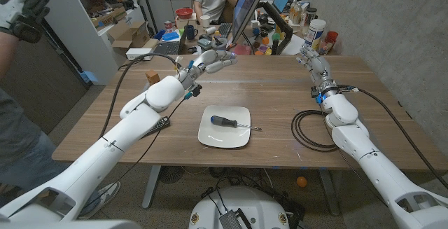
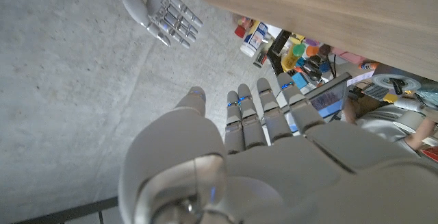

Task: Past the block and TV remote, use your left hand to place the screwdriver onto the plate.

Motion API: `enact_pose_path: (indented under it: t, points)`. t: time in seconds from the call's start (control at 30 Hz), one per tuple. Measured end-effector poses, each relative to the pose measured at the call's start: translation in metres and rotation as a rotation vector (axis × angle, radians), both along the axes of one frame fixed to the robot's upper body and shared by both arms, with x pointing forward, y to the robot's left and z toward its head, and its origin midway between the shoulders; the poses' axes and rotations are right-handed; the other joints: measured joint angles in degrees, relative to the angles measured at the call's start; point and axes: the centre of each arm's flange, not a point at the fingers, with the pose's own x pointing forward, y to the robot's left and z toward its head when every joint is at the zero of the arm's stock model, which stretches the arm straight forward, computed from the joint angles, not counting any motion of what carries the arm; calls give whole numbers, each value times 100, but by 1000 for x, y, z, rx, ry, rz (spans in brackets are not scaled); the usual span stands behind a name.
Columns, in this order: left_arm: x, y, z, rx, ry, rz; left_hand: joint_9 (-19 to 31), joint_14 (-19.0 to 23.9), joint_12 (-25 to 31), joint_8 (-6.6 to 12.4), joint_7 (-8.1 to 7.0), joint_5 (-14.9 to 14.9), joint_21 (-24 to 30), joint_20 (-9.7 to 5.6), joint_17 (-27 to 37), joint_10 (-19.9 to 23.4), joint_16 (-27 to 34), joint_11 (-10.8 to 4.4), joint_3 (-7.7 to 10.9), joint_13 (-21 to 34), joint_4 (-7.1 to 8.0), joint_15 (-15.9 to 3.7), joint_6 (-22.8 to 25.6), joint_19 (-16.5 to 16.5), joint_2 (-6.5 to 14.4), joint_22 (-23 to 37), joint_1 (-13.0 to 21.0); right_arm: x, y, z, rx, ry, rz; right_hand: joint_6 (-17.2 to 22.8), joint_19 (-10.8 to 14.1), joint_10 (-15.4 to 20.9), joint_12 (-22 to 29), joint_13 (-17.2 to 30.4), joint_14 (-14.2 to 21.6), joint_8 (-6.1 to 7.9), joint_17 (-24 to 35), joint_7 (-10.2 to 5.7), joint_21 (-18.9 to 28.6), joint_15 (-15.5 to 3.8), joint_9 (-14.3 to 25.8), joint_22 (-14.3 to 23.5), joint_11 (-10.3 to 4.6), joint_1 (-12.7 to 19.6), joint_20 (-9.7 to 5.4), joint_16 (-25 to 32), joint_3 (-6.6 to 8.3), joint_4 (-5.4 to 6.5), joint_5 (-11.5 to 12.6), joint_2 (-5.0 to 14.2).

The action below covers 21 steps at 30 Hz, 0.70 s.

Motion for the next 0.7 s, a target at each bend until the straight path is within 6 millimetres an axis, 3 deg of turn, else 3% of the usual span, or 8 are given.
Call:
enact_pose_path:
  t: [0.23, 0.3, 0.37, 0.4, 0.47, 0.53, 0.57, 0.7]
  points:
    - [8, 22, 10, -201, -23, -49, 0, -91, 0, 0, -15, 0, 0, 62, 0, -66, 0, 5, -24, 15, 134, 30, -15, -143, -8, 0, -204, -9, -6, 22, -28, -89, -8, 0, 0, 0, 0, 0, 0, 0, 0, 0, 0, 0, 0, 0, 0, 0, 0, 0, 0, 0, 0, 0]
    - [18, 32, 7, -217, -8, -24, 0, -122, 0, 0, -42, 0, 0, 31, 0, -107, 0, 7, -49, 15, 174, 38, -42, -198, -47, -2, -290, -11, -6, 23, -35, -104, -26, 0, 0, 0, 0, 0, 0, 0, -6, 0, 0, 0, 0, 0, 0, -1, 0, 0, -17, -17, 0, -1]
    - [16, 37, 12, -266, -35, -70, -7, -191, 0, 0, -73, 0, -21, 50, 0, -154, -26, 6, -89, 15, 214, 28, -73, -275, -109, -13, -380, -21, -1, 35, -45, -152, -37, -1, 0, 0, 0, 0, 0, 0, -16, 0, 0, 0, 0, 0, 0, -1, 0, 0, -24, -24, 0, -2]
    - [9, 39, 18, -304, -74, -131, -11, -222, 0, 0, -85, 0, -29, 37, -1, -186, -30, 18, -107, 15, 232, 17, -85, -288, -128, -17, -429, -23, 1, 36, -46, -157, -34, -1, 0, 0, 0, 0, 0, 0, -16, 0, 0, 0, 0, 0, 0, -17, 0, 0, -24, -24, 0, -17]
    - [14, 52, 19, -345, -92, -151, -16, -262, 0, 0, -93, 0, -45, 35, -1, -208, -33, 5, -127, 15, 252, 29, -93, -362, -160, -17, -508, -31, 5, 38, -53, -190, -64, 21, 0, -1, 0, 0, 0, 0, -16, -21, 0, 0, 0, 0, 0, -24, 0, 0, -24, -24, 0, -24]
    - [7, 51, 23, -357, -119, -189, -16, -284, 0, 0, -117, 0, -51, 42, -1, -244, -33, 4, -162, 15, 287, 19, -118, -401, -172, -17, -566, -36, 10, 40, -55, -202, -53, 30, 0, 0, 0, 0, -1, 0, -16, -31, 0, 0, 0, 0, 0, -24, 0, 0, -24, -24, 0, -24]
    - [13, 65, 20, -389, -124, -192, -16, -331, 0, 0, -124, 0, -51, 47, -1, -269, -33, 5, -175, 15, 300, 15, -125, -438, -198, -17, -591, -42, 13, 42, -56, -227, -86, 30, 0, -1, 0, 0, -1, 0, -16, -31, 0, 0, 0, 0, 0, -24, 0, 0, -24, -24, 0, -24]
    - [8, 71, 23, -413, -154, -241, -15, -347, 0, 0, -124, 0, -51, 60, -1, -269, -33, 5, -198, 15, 323, 14, -125, -471, -202, -17, -659, -51, 22, 44, -56, -252, -83, 30, 0, -1, 0, 0, -5, 0, -16, -31, 0, 4, 0, 0, 0, -24, 0, -39, -24, -24, 0, -24]
